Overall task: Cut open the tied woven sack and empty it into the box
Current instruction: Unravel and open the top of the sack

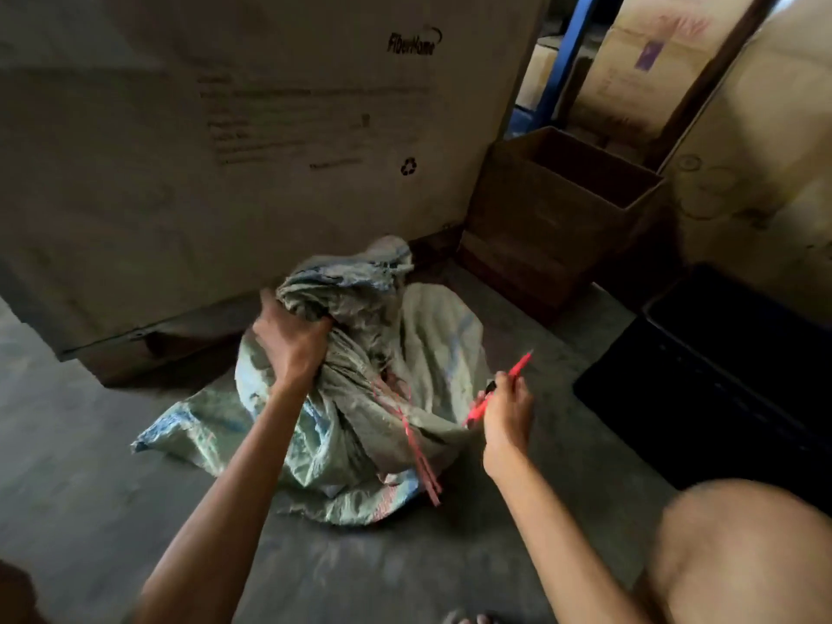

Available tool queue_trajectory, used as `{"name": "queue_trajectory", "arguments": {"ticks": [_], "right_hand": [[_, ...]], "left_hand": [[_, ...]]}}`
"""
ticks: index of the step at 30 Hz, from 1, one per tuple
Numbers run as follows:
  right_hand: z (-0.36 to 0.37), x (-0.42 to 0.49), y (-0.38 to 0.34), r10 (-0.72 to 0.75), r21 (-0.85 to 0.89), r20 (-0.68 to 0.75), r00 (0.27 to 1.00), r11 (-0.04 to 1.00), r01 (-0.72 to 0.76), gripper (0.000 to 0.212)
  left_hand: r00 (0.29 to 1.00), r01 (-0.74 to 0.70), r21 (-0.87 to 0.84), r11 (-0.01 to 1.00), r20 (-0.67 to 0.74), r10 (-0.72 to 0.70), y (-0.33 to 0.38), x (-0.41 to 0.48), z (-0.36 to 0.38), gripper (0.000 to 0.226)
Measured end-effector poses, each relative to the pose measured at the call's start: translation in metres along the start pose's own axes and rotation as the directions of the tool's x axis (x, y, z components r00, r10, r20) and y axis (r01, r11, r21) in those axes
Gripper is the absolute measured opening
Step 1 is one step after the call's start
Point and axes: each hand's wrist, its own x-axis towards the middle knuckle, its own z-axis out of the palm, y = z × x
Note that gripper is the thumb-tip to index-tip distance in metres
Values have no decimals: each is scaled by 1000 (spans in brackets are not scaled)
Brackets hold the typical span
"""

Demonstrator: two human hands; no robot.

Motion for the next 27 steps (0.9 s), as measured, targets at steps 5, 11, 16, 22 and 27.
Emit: {"name": "queue_trajectory", "arguments": {"ticks": [5, 11, 16, 22, 27], "right_hand": [[-58, 42, 42, 54, -45, -213, 976, 997, -65, 13], [-86, 32, 113, 11, -804, -28, 1000, 595, -29, 31], [-76, 15, 179, 79, -949, 156, 985, 287, 127, 32], [-74, 8, 205, -6, -957, 210, 978, 201, 207, 43], [-66, 12, 147, -105, -704, -189, 976, 708, -60, 44]], "left_hand": [[999, 7, 64, 998, -40, -4, -34, -7, 6, 57], [1000, -7, 31, 999, -4, 7, -26, -16, 7, 65], [989, 25, -14, 1000, 147, -22, -25, -10, 14, 101], [982, 46, -68, 997, 187, -32, -25, -6, 13, 82], [952, 149, -200, 968, 292, -86, -26, 4, 8, 77]]}}
